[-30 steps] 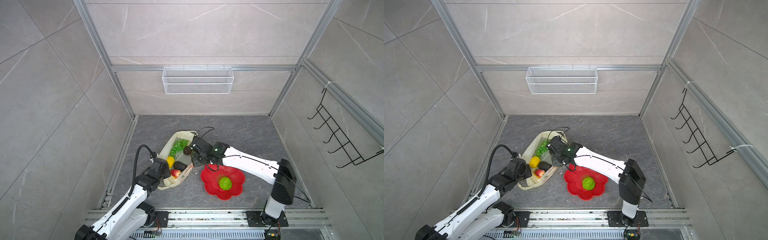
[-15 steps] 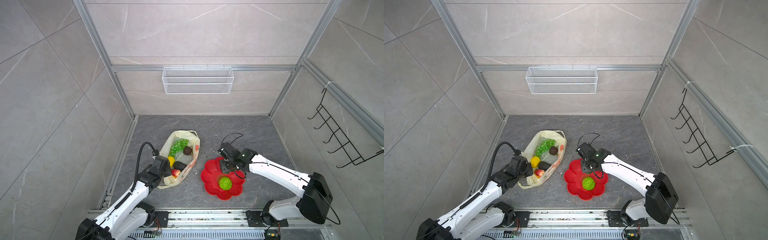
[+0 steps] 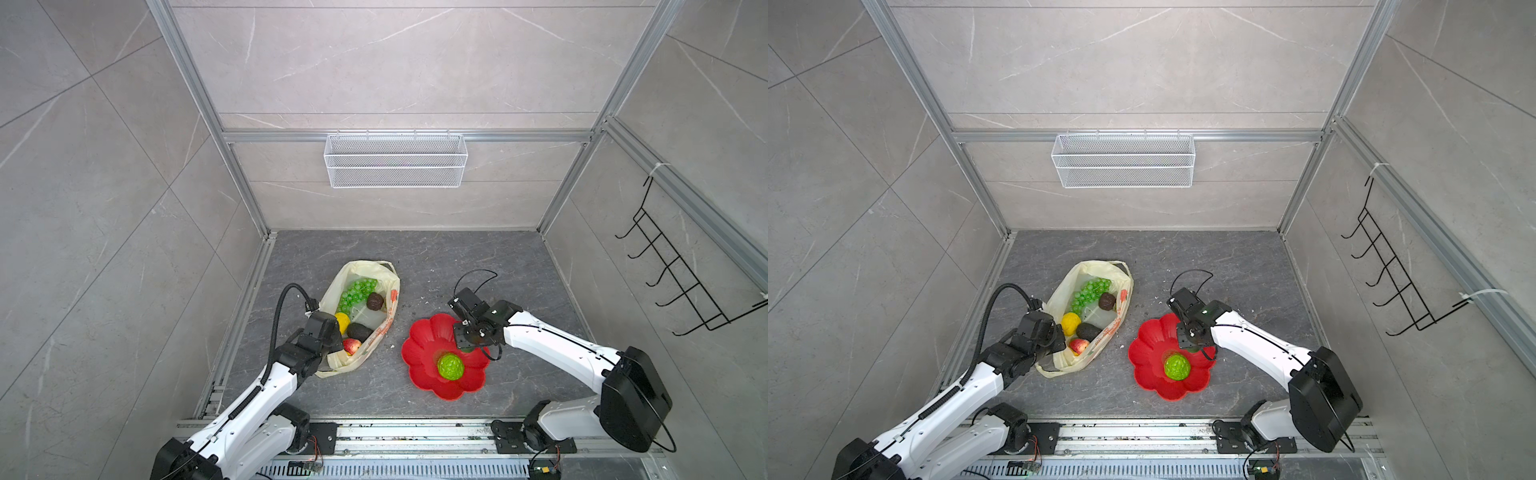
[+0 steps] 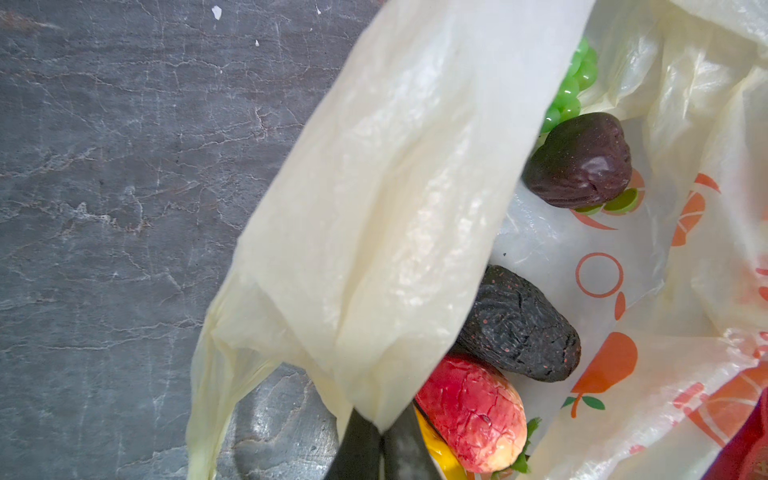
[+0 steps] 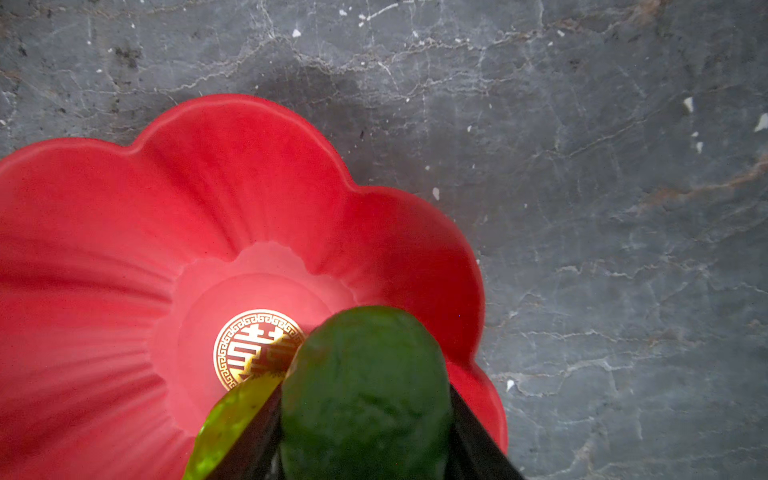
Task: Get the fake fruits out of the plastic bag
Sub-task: 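Lower the dark green fruit onto the red plate and open the right gripper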
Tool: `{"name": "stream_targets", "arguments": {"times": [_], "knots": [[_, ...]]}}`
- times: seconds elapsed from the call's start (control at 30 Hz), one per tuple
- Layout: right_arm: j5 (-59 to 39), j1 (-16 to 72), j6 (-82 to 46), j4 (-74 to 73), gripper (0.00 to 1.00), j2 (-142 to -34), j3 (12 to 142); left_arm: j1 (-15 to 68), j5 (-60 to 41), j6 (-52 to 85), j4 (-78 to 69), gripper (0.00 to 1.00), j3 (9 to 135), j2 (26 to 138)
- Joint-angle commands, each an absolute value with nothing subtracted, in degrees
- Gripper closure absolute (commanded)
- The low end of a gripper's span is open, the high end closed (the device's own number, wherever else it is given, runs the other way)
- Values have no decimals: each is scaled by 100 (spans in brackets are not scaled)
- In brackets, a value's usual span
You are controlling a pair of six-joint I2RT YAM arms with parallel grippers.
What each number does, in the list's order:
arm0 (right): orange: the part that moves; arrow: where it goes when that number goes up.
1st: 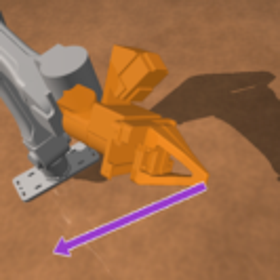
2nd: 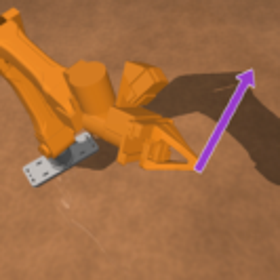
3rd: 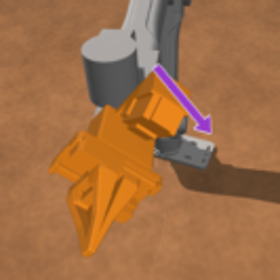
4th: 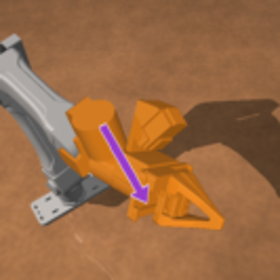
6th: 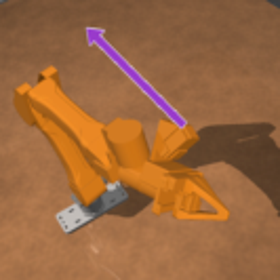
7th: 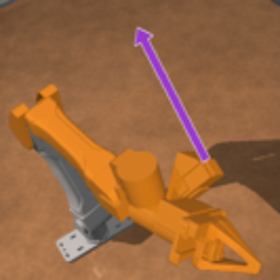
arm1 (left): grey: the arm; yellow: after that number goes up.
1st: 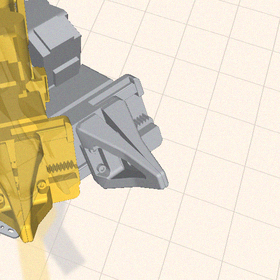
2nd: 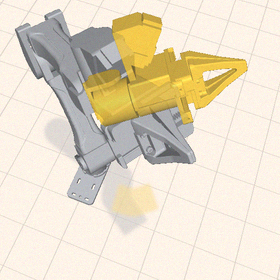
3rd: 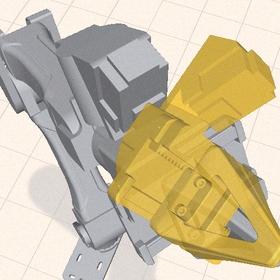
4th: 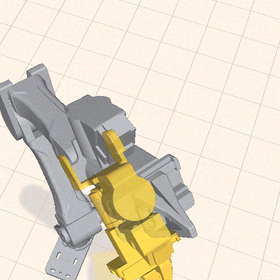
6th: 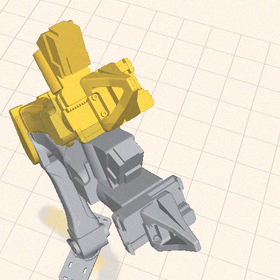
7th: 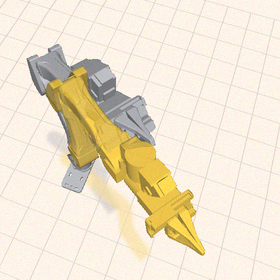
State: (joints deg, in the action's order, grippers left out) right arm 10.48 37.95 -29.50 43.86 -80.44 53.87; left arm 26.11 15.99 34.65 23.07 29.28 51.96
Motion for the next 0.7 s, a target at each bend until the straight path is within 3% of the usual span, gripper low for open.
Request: {"name": "stream_targets", "arguments": {"times": [0.0, 0.37, 0.67], "knots": [[1116, 3778, -2869, 4317, 48, -8164, 5273, 2593, 1565, 3342, 2139, 100, 2944, 5139], [1063, 3785, -2784, 4104, 47, -8465, 5143, 2593, 1564, 3346, 2131, 100, 2949, 5164], [1038, 3796, -2694, 3904, 41, -8704, 5143, 2593, 1564, 3356, 2127, 100, 2946, 5168]]}}
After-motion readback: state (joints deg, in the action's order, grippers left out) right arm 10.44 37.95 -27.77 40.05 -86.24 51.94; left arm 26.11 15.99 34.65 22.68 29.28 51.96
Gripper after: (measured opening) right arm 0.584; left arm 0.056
